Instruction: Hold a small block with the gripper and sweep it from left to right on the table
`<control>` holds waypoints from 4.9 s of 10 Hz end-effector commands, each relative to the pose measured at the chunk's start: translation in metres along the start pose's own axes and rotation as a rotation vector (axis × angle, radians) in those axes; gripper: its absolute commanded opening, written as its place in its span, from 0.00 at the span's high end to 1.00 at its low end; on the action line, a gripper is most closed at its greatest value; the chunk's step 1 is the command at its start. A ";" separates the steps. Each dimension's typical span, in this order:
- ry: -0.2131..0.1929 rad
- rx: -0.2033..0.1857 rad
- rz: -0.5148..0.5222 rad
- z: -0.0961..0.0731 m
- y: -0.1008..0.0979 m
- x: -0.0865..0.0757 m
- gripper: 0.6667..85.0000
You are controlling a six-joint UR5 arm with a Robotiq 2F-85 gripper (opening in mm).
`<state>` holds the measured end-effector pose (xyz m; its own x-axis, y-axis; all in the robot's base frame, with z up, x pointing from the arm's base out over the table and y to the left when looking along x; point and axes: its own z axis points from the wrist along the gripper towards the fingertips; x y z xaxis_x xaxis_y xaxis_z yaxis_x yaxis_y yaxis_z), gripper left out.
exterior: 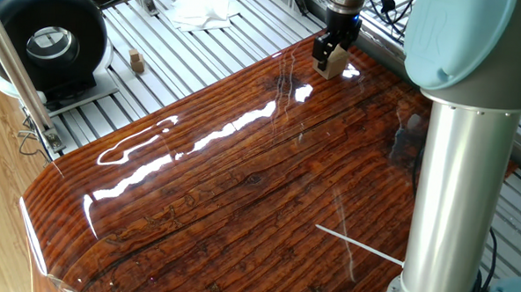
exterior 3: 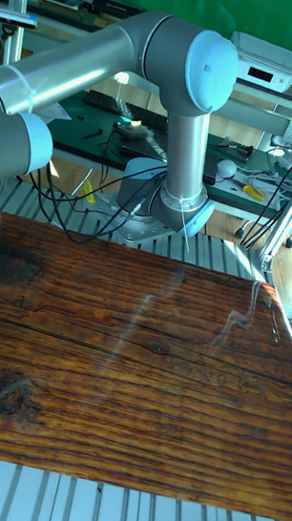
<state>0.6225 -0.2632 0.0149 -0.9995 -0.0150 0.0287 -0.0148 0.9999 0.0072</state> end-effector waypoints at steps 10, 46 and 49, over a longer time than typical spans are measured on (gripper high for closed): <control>0.056 0.051 0.131 -0.007 -0.008 0.008 1.00; -0.001 0.063 0.059 -0.009 0.001 -0.002 1.00; 0.009 0.035 0.051 -0.014 0.006 -0.007 1.00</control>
<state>0.6256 -0.2625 0.0248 -0.9987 0.0310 0.0414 0.0293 0.9987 -0.0414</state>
